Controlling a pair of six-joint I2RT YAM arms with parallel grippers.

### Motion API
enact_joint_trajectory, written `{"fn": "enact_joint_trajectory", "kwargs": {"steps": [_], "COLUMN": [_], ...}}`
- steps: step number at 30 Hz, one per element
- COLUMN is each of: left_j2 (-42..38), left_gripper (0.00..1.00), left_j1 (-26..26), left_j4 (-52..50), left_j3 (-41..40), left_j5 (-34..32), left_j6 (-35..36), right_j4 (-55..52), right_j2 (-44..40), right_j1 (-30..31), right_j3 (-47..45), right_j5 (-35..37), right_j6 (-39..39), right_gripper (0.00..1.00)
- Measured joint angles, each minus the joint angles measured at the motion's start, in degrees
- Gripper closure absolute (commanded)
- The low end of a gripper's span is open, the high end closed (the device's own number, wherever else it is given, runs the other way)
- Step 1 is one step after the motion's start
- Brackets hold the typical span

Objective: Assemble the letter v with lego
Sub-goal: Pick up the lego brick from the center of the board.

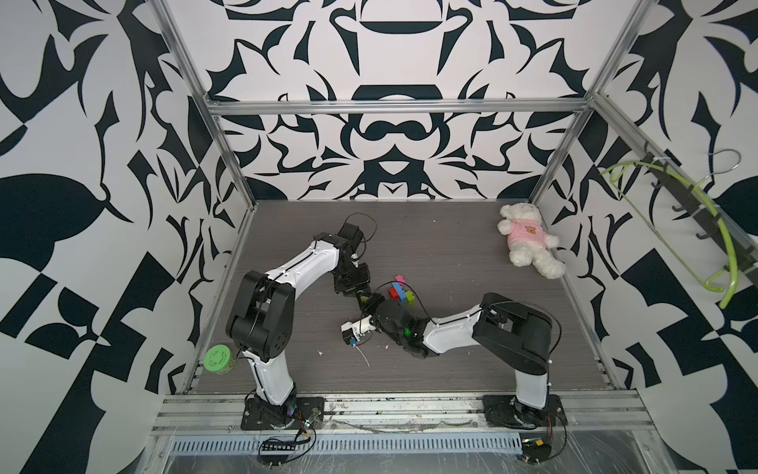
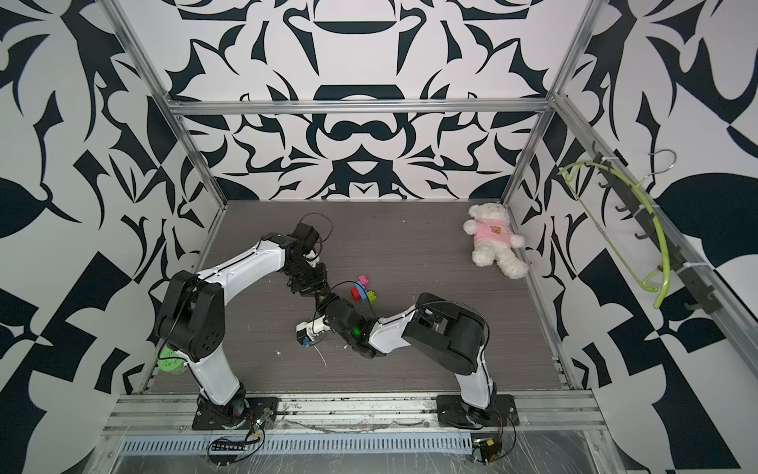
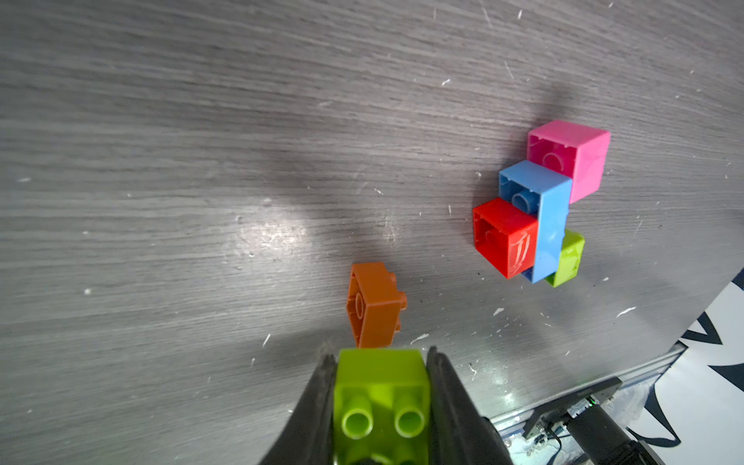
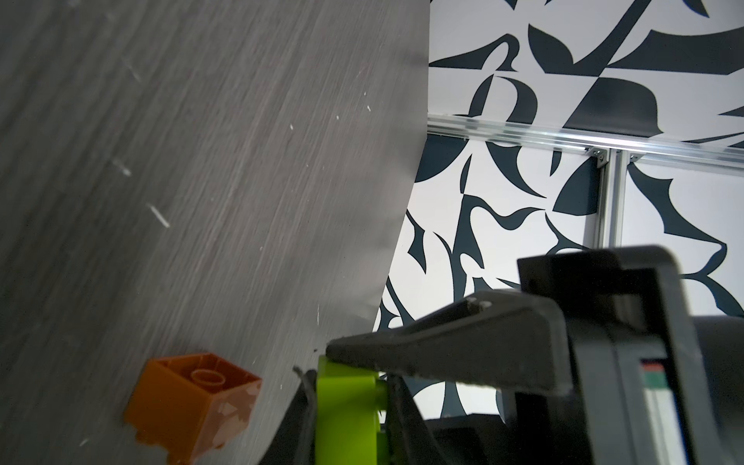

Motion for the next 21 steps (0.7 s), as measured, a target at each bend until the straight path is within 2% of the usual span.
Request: {"fn": "enact_joint_trajectory", "kwargs": {"steps": [1, 3, 5, 8, 9, 11, 14, 16, 19, 21], "left_j2": [-0.11, -0.70, -1.97, -5.16, -6.32, -8.66, -12.96, -16.02, -19.63, -19.34], "left_gripper": [0.53, 0.39, 0.31, 0.23, 0.01, 0.00, 0.01, 0.01, 0.01, 0.01], "left_j1": [-0.02, -0.17, -0.31, 0.11, 0.42, 1.73, 4.57, 5.79, 6.03, 5.46], "left_j4": [0.02, -0.31, -0.81, -1.09, -0.96, 0.13, 3.76, 7.61, 14.91, 18.64], "left_j3": [0.00, 0.02, 0.11, 0.59, 1.03, 1.99, 2.29, 1.66, -1.33, -2.73], "left_j5": [0.02, 0.20, 0.46, 0.72, 0.92, 1.25, -0.11, -2.32, -3.93, -4.13], "left_j6": [-0.22, -0.55, -1.22, -2.29, -2.71, -3.58, -4.26, -4.50, -4.42, -4.20], "right_j4": [-0.20, -1.73, -3.82, -9.49, -11.76, -15.89, -24.35, -33.90, -45.70, -51.32], "right_j2": [-0.04, -0.24, -0.83, -3.45, -4.92, -8.33, -15.28, -20.72, -28.17, -31.67], "right_j1": [0.04, 0.04, -0.15, -0.90, -1.09, -1.40, -2.27, -3.74, -9.57, -13.70], "right_j3": [0.17, 0.63, 0.63, 0.63, 0.63, 0.63, 0.85, 2.21, 4.02, 4.07], "right_j5": [0.33, 1.33, 2.49, 3.74, 3.85, 3.98, 4.35, 2.84, -0.63, -1.55], "right_j6": [0.28, 1.27, 3.17, 8.35, 10.71, 15.61, 27.21, 38.47, 55.06, 63.47], "right_gripper": [0.99, 1.00, 1.00, 1.00, 1.00, 1.00, 1.00, 1.00, 1.00, 1.00]}}
